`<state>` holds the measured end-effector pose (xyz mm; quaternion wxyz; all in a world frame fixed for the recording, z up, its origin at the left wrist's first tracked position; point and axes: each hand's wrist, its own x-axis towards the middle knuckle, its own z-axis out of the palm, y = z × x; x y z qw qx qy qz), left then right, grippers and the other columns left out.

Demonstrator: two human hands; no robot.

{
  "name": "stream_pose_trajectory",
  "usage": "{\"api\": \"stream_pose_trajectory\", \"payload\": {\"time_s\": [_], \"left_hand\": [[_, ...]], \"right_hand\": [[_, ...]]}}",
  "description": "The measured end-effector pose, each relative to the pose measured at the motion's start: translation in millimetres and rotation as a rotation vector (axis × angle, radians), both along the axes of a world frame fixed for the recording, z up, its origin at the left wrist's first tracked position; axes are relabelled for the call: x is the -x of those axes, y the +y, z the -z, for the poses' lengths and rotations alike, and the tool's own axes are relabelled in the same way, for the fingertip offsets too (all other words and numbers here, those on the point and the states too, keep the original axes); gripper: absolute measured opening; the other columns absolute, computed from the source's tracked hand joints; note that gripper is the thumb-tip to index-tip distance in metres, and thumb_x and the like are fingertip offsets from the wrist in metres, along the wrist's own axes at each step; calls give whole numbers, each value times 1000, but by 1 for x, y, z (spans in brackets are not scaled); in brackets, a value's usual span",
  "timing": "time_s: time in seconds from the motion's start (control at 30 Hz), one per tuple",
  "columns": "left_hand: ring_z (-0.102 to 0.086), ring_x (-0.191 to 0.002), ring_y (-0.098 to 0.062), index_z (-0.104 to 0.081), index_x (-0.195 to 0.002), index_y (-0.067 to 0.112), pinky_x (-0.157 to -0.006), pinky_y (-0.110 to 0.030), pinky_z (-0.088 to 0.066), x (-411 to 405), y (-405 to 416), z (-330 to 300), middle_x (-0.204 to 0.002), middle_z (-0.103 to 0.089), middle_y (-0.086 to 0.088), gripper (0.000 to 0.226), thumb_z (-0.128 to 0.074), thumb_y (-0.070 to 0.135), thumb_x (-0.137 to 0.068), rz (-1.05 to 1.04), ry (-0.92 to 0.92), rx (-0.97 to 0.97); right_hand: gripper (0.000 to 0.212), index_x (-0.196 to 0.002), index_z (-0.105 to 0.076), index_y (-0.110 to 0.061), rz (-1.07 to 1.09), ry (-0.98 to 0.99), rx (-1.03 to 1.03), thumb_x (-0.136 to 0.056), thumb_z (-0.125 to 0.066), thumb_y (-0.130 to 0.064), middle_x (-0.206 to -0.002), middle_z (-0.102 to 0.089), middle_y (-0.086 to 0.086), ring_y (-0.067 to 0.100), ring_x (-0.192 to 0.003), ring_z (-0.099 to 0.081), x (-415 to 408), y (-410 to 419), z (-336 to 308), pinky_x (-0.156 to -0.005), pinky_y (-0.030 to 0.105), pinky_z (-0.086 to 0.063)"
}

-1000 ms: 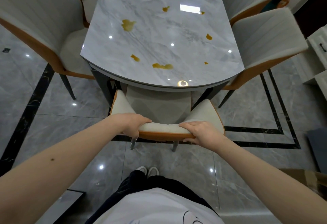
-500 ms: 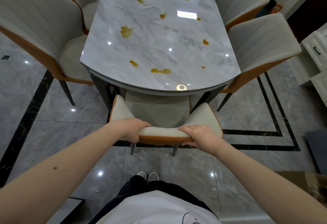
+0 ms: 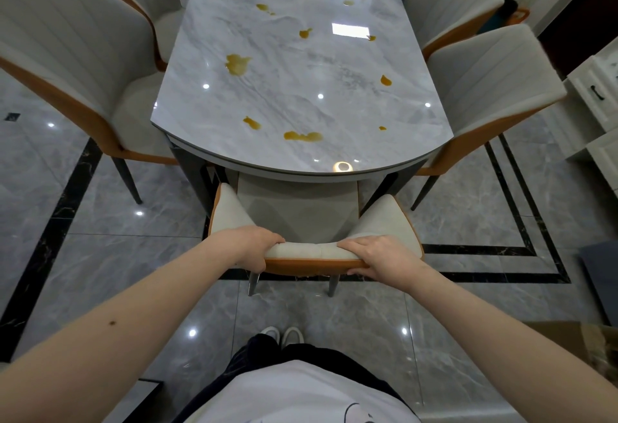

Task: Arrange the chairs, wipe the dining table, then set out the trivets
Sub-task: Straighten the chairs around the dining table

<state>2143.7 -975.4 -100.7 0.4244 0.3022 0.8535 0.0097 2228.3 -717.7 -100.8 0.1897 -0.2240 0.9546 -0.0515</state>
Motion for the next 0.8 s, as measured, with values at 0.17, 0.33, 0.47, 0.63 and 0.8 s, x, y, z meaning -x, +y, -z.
{"api": "stream_pose_trajectory", "payload": {"time_s": [0.17,0.33,0.47,0.63,0.8], "left_hand": [[-52,-115,-21,-34,-143,31,-97,-39,-46,-4,3,0,-131,-53,1,71,-59,13,-79,6,-2,-4],[-52,-113,-22,-37,-141,31,-96,-39,-46,-5,3,-2,-128,-54,1,69,-59,13,-78,-11,-7,-10],[-52,-112,-21,-36,-142,32,-96,-39,-47,-5,3,-2,-127,-54,2,71,-60,13,-77,-14,-5,-5],[-51,-114,-21,-35,-143,30,-97,-38,-46,-5,5,-4,-129,-54,1,72,-62,13,-78,-1,-1,-1],[-51,-113,-20,-36,-142,31,-96,-38,-46,-5,5,-6,-128,-54,2,72,-62,13,-78,-5,-10,4]], "right_hand": [[55,-142,-41,-22,-8,-1,-16,-93,-56,-42,-141,-52,-2,17,-125,-51,-3,5,0,-102,28,-40],[56,-143,-40,-24,5,-4,-22,-92,-55,-43,-142,-50,-4,14,-127,-50,-2,5,-1,-104,28,-39],[56,-143,-39,-24,14,-9,-17,-92,-55,-43,-141,-51,-4,14,-126,-50,-3,4,-1,-104,27,-38],[56,-142,-41,-23,22,-2,-1,-91,-57,-42,-138,-54,-3,16,-124,-52,-3,5,1,-102,29,-40],[57,-142,-40,-23,23,3,-1,-91,-57,-43,-138,-53,-3,15,-124,-52,-3,5,2,-102,30,-42]]}}
